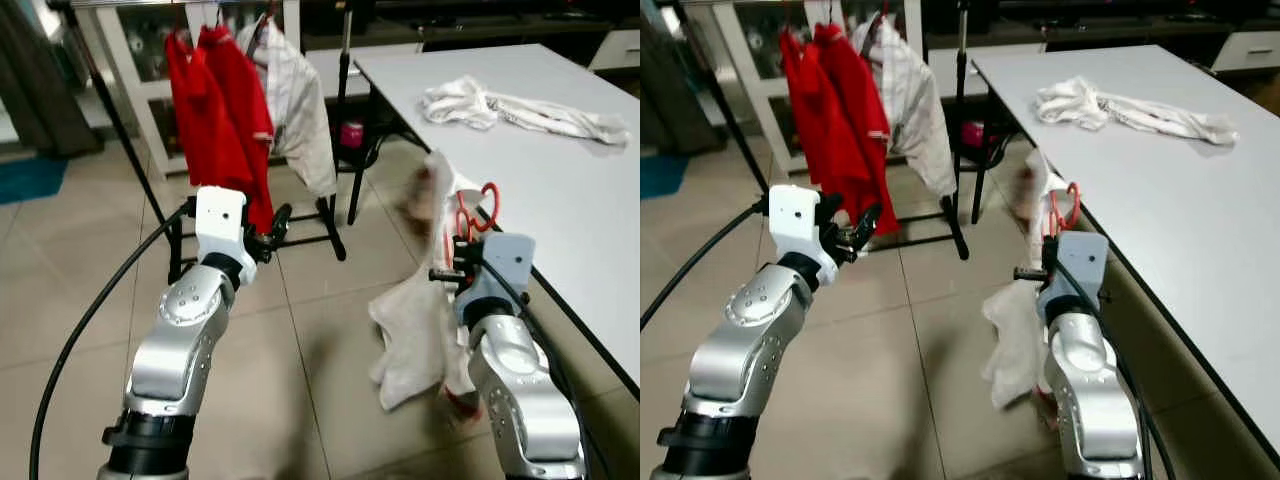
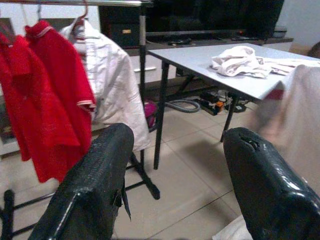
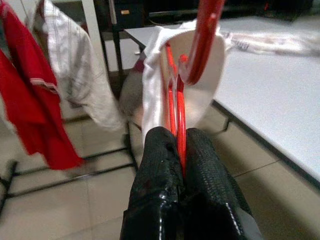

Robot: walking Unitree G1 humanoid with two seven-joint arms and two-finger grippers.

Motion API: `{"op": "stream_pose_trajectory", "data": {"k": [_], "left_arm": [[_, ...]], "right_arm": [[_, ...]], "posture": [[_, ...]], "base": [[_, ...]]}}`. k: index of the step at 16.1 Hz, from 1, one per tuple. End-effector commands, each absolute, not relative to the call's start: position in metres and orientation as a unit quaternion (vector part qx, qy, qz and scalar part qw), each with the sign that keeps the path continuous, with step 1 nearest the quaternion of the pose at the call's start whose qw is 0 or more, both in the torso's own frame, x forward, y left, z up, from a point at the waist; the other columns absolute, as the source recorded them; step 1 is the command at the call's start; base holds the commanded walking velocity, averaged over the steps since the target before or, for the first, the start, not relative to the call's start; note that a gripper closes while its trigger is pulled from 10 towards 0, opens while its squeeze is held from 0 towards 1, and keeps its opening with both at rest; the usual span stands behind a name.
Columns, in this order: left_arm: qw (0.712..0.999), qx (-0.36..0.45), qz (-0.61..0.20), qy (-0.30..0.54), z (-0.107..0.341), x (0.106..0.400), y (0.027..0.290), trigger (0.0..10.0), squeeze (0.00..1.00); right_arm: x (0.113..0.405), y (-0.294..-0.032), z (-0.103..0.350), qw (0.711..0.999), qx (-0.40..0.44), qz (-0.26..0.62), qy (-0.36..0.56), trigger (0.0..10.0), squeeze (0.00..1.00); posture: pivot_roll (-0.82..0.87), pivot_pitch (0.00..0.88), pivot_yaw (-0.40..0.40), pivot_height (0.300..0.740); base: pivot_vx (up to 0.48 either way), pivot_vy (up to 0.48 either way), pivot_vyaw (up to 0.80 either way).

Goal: Hang hanger

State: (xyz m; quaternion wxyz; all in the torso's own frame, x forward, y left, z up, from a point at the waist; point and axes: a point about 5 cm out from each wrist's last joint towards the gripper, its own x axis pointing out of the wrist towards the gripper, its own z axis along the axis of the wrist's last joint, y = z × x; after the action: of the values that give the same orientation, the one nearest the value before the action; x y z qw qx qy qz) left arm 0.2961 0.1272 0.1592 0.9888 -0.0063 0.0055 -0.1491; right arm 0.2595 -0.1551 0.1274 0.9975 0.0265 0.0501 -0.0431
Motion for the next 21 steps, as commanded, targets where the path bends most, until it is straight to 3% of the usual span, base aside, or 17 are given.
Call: {"op": "stream_pose_trajectory", "data": {"k": [1,5,10,21], "left_arm": [[0.986,-0.01,-0.169,-0.001,0.163,0.297,0.117,10.0,0.0],[0.986,-0.008,-0.166,-0.003,0.163,0.296,0.12,10.0,0.0],[0.987,-0.004,-0.164,0.002,0.161,0.293,0.123,10.0,0.0],[0.988,-0.002,-0.156,-0.001,0.163,0.293,0.128,10.0,0.0]], "right_arm": [[0.257,-0.162,0.132,0.997,0.04,-0.051,0.034,10.0,0.0],[0.258,-0.162,0.129,0.998,0.017,-0.051,0.039,10.0,0.0],[0.26,-0.154,0.13,0.997,0.043,-0.01,0.056,10.0,0.0],[0.266,-0.16,0.124,0.996,0.03,-0.021,0.085,10.0,0.0]], "posture": [[-0.01,0.028,0.012,0.74],[-0.01,0.026,0.01,0.74],[-0.01,0.035,0.012,0.74],[0.01,0.042,-0.006,0.74]], "base": [[0.334,0.0,0.0],[0.333,0.0,0.0],[0.332,0.0,0.75],[0.334,0.0,0.0]]}}
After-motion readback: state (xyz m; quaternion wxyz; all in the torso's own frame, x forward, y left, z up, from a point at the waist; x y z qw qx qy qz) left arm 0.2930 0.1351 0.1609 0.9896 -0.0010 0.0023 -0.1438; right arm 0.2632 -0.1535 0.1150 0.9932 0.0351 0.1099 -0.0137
